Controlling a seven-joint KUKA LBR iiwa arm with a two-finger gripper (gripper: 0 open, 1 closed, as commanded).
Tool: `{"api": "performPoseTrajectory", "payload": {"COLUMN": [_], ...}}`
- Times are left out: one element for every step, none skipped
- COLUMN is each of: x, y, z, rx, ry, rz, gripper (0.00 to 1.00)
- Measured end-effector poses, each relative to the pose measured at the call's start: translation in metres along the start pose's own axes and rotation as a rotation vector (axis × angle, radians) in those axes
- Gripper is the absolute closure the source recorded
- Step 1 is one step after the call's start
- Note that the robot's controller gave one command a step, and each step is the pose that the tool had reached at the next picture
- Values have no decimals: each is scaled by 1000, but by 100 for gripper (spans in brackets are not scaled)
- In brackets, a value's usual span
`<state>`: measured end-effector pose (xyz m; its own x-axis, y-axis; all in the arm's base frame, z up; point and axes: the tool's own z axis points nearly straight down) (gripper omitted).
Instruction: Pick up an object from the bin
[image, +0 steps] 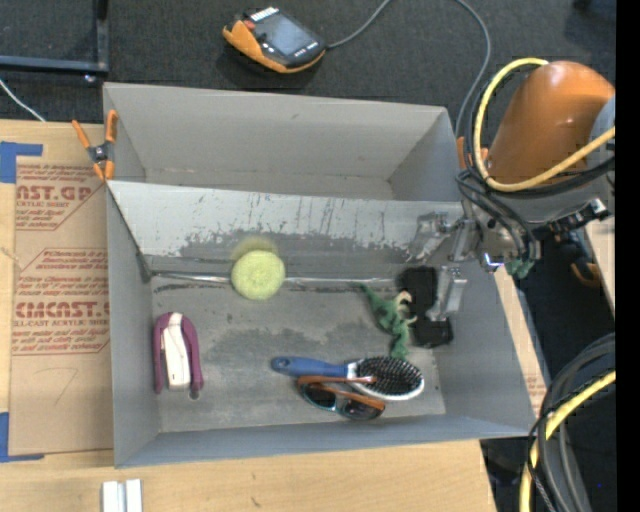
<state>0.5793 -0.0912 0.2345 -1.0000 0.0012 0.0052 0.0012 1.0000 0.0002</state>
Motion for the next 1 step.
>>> {"api": "performPoseTrajectory", "payload": {"x": [-1], "y": [1], "z": [-5], "rx": [1], "ry": [-8], "rz": [-2], "gripper": [0]}}
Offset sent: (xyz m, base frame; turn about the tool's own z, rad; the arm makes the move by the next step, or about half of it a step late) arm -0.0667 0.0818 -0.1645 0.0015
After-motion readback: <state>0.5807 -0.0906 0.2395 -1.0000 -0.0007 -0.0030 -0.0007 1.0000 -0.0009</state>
